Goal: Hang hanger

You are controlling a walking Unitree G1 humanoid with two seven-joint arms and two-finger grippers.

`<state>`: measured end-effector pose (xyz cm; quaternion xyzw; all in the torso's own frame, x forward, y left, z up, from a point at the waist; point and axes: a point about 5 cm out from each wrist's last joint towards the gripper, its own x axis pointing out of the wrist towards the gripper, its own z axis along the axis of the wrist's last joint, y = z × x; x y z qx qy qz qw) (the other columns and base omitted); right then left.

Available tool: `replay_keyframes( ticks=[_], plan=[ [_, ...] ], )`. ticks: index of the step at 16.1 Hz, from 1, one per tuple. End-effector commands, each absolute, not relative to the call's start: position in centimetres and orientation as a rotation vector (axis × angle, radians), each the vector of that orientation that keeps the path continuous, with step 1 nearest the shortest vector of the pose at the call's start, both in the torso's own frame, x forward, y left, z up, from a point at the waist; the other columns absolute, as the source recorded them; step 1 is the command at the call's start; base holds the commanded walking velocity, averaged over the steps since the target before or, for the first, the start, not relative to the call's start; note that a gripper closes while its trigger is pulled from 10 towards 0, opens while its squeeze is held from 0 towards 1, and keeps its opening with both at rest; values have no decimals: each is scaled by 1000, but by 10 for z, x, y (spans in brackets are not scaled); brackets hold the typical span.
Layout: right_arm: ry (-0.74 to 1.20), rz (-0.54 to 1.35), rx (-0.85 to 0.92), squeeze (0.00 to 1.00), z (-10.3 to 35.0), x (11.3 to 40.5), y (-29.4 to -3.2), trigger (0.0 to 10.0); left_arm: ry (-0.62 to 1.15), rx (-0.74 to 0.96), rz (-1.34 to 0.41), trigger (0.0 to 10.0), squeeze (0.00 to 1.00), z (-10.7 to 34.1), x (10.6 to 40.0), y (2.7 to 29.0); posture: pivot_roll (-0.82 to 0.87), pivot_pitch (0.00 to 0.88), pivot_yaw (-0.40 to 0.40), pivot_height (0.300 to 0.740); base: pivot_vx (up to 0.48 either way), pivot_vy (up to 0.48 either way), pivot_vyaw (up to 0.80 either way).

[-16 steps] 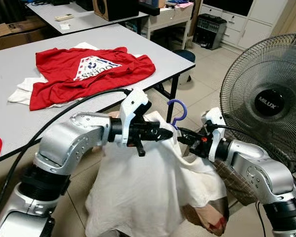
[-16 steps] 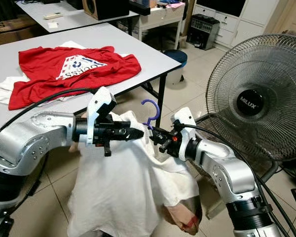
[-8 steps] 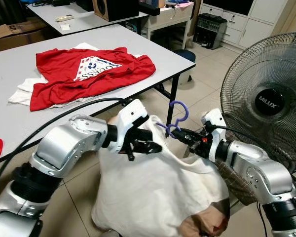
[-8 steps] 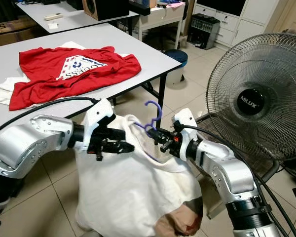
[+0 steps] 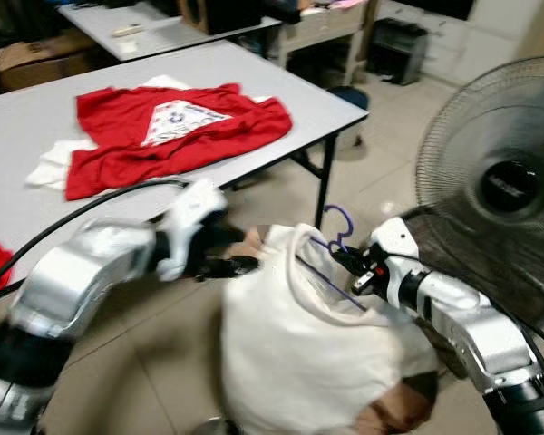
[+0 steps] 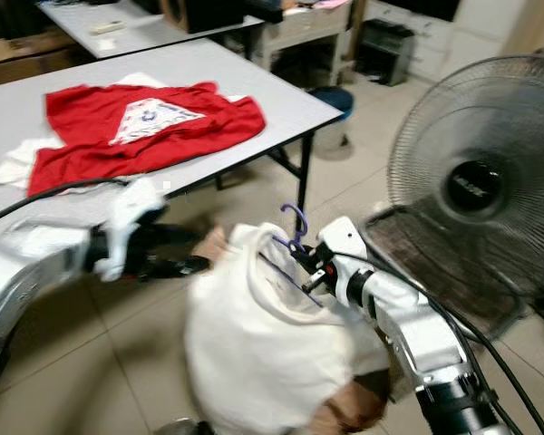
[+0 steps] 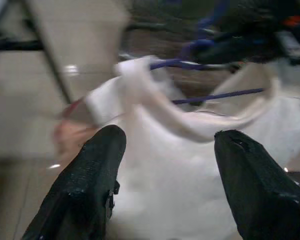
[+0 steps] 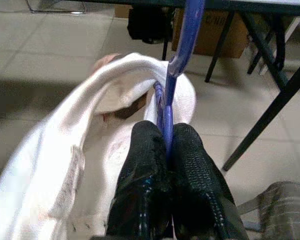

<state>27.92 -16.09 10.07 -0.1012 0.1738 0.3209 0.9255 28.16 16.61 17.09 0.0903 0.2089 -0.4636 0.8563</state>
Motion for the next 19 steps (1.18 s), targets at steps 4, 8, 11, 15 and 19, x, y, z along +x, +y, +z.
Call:
replay_keyframes(
  ticks=[4,8,11,15,19],
  plan=[
    [304,631,-191,0,99,282,-167,10000,256,-13,-672,10000,0,148,275,168,-104,0,20,740,0,0,800],
    [248,729,-115,0,102,279,-149,10000,237,127,-446,10000,0,123,271,165,-75,0,-15,740,0,0,800],
    [249,790,-135,0,99,277,-142,10000,229,81,-353,10000,0,115,270,171,-66,0,-31,740,0,0,800],
    [240,868,-152,0,99,278,-136,10000,219,106,-277,10000,0,106,266,182,-64,0,-35,740,247,0,800],
    [241,868,-149,0,98,279,-138,10000,208,99,-281,10000,0,107,267,181,-62,0,-26,740,347,0,800]
  ],
)
